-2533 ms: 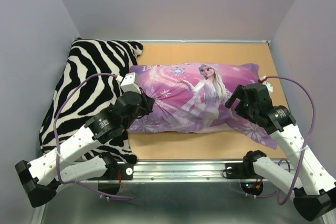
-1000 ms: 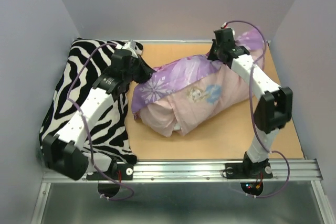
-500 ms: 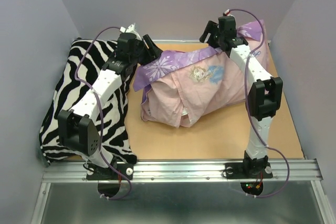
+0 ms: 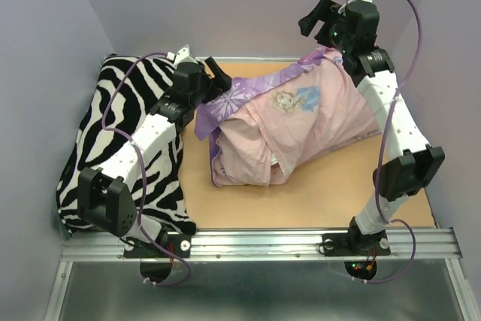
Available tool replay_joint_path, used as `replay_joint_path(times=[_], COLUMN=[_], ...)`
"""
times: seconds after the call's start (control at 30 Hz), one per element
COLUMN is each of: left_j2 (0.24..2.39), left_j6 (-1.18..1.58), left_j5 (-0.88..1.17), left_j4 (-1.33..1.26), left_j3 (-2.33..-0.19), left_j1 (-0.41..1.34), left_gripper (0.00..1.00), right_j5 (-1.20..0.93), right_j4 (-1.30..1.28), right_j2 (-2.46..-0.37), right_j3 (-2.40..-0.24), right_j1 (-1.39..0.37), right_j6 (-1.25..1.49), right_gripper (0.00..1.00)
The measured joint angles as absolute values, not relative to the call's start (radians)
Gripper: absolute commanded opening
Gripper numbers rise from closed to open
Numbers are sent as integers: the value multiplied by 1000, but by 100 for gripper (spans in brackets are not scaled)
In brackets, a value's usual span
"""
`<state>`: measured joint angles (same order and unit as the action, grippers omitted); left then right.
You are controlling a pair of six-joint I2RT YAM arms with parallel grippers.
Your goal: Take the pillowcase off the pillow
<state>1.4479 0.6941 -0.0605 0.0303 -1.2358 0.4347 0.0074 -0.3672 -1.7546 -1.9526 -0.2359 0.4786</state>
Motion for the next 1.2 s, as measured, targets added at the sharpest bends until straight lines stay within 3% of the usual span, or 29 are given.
replay_joint_path(times=[0.13,0.37,0.6,0.7,0.97,1.1,1.13,1.2], left_j2=[1428,1285,1194,1214,1406,1434,1434,1434], left_j6=[664,602,575,581,566,558,558,557], left_j5=[-139,-299,-439,-440,-427,-422,-421,-421], left_j4=[40,94,123,110,92,82,76,62], left_j3=[-1255,-1255,-1212,-1146,-1109,-1114,-1114,-1114], left_j1=[437,466,603,617,677,694,695,697], left_gripper=[93,93,93,93,93,89,79,60], right_j5=[-24,5,151,182,264,297,309,325], right_j4=[-320,-289,-275,-260,-191,-169,-166,-157], right_j2=[-1624,-1414,-1388,-1414,-1493,-1471,-1465,-1459], right_j3=[-1833,-1426,-1200,-1168,-1103,-1065,-1058,-1047], right_j1=[-239,-359,-599,-617,-624,-624,-624,-625], right_j6=[471,451,422,418,445,458,463,474], right_gripper=[93,93,93,93,72,44,30,18])
